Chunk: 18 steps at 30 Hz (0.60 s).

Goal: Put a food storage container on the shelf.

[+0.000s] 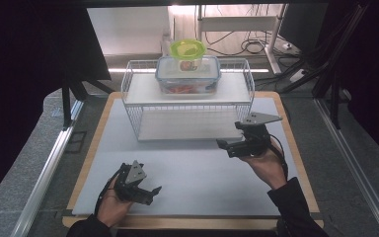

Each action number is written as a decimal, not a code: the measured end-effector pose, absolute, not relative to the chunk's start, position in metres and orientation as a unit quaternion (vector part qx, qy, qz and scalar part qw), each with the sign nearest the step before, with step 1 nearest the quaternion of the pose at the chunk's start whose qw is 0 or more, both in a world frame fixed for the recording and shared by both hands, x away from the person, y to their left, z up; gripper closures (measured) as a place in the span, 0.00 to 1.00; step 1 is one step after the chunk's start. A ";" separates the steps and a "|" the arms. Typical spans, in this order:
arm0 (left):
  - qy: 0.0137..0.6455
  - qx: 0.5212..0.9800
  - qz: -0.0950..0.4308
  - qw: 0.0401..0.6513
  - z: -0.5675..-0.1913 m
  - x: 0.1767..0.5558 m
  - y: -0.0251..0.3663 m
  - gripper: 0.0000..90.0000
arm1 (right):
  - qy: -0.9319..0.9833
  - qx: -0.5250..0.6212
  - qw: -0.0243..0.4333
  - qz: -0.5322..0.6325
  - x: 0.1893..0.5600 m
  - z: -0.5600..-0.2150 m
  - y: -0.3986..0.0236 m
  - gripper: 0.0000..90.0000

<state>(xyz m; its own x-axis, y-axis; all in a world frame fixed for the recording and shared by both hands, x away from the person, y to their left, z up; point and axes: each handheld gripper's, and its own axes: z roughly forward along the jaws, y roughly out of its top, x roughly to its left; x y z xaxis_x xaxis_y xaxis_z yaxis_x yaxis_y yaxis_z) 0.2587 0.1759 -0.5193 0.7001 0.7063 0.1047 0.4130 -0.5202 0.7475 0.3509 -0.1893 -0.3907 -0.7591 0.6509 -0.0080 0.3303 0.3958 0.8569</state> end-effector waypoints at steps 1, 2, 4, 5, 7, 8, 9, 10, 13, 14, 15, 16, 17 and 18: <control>0.330 0.848 0.203 0.362 -0.519 0.259 0.176 0.02 | 0.817 0.300 0.174 0.460 0.351 -0.391 -0.189 0.09; 0.331 0.848 0.203 0.361 -0.519 0.259 0.176 0.02 | 0.816 0.300 0.174 0.462 0.350 -0.394 -0.191 0.08; 0.332 0.848 0.203 0.360 -0.519 0.259 0.176 0.01 | 0.814 0.303 0.171 0.466 0.349 -0.401 -0.194 0.08; 0.332 0.848 0.204 0.359 -0.520 0.259 0.176 0.01 | 0.812 0.307 0.172 0.466 0.347 -0.407 -0.197 0.06; 0.330 0.849 0.203 0.360 -0.520 0.259 0.176 0.02 | 0.813 0.308 0.171 0.464 0.346 -0.410 -0.198 0.05; 0.330 0.849 0.202 0.360 -0.520 0.259 0.176 0.02 | 0.817 0.309 0.176 0.455 0.346 -0.413 -0.198 0.02; 0.330 0.849 0.202 0.360 -0.520 0.259 0.175 0.02 | 0.819 0.309 0.185 0.447 0.345 -0.415 -0.199 0.01; 0.329 0.849 0.203 0.360 -0.520 0.258 0.176 0.02 | 0.818 0.310 0.192 0.444 0.344 -0.416 -0.199 0.00; 0.327 0.850 0.202 0.361 -0.520 0.258 0.176 0.02 | 0.819 0.309 0.189 0.445 0.338 -0.421 -0.201 0.00; 0.327 0.850 0.202 0.361 -0.520 0.258 0.176 0.02 | 0.819 0.309 0.189 0.445 0.338 -0.421 -0.201 0.00; 0.327 0.849 0.202 0.361 -0.520 0.258 0.176 0.02 | 0.820 0.308 0.189 0.444 0.335 -0.423 -0.203 0.00; 0.327 0.849 0.202 0.361 -0.520 0.258 0.176 0.02 | 0.820 0.308 0.188 0.444 0.333 -0.424 -0.204 0.00; 0.327 0.849 0.203 0.362 -0.520 0.258 0.176 0.02 | 0.820 0.308 0.188 0.444 0.333 -0.424 -0.204 0.00; 0.327 0.849 0.203 0.362 -0.520 0.258 0.176 0.02 | 0.821 0.308 0.187 0.444 0.331 -0.425 -0.205 0.00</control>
